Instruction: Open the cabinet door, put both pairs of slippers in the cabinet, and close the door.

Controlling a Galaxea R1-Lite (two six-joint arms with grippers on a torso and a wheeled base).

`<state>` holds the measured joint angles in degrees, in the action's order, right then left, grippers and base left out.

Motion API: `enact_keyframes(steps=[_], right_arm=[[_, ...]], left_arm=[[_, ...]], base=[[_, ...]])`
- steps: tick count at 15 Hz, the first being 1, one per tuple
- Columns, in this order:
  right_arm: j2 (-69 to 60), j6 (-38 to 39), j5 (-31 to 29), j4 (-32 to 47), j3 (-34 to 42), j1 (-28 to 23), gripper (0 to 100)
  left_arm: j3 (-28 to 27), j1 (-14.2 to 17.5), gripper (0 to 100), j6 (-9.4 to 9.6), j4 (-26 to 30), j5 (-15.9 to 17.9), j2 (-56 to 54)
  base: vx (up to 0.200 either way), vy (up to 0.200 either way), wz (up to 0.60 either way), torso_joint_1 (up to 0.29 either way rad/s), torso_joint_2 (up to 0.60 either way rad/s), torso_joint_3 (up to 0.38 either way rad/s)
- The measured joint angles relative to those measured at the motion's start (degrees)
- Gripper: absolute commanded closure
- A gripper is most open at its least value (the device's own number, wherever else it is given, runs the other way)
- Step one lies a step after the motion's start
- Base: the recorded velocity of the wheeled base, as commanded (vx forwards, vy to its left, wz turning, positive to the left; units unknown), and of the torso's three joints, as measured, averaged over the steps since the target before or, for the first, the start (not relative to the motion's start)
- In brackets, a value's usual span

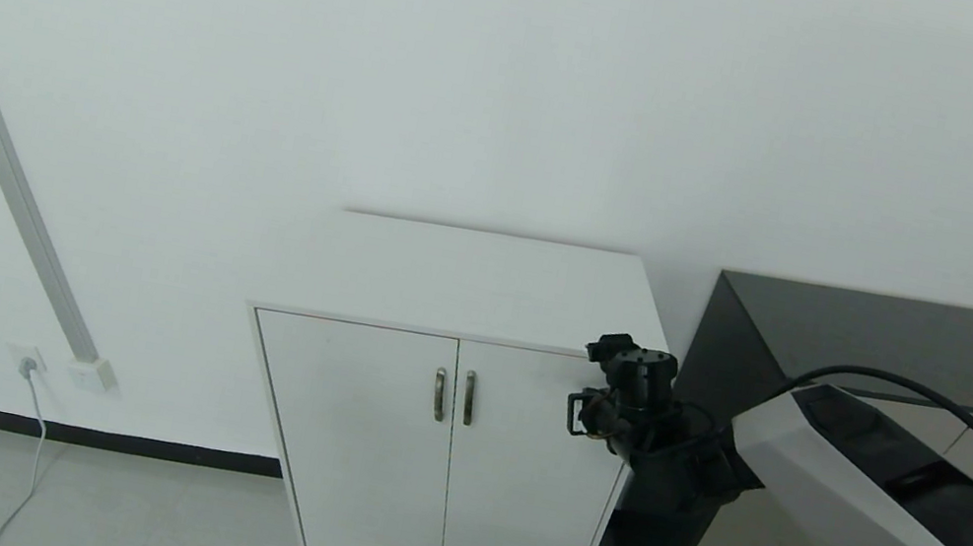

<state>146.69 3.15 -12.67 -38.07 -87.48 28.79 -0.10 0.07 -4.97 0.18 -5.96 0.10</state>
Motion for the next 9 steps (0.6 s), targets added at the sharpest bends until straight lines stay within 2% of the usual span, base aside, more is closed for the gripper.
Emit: enact_keyframes(steps=[3, 9], right_arm=[[-3.5, 0.1, 0.0, -3.5, 7.2, 0.9, 100], [-15.6, 0.1, -0.3, -11.1, 28.1, 0.8, 100]], left_arm=[[0.0, 0.0, 100, -0.06, 0.0, 0.0, 0.0], [0.0, 0.0, 100, -0.11, 0.0, 0.1, 0.0]], base=[[0.000, 0.000, 0.00, 0.000, 0.00, 0.000], [0.000, 0.000, 0.00, 0.000, 0.00, 0.000]])
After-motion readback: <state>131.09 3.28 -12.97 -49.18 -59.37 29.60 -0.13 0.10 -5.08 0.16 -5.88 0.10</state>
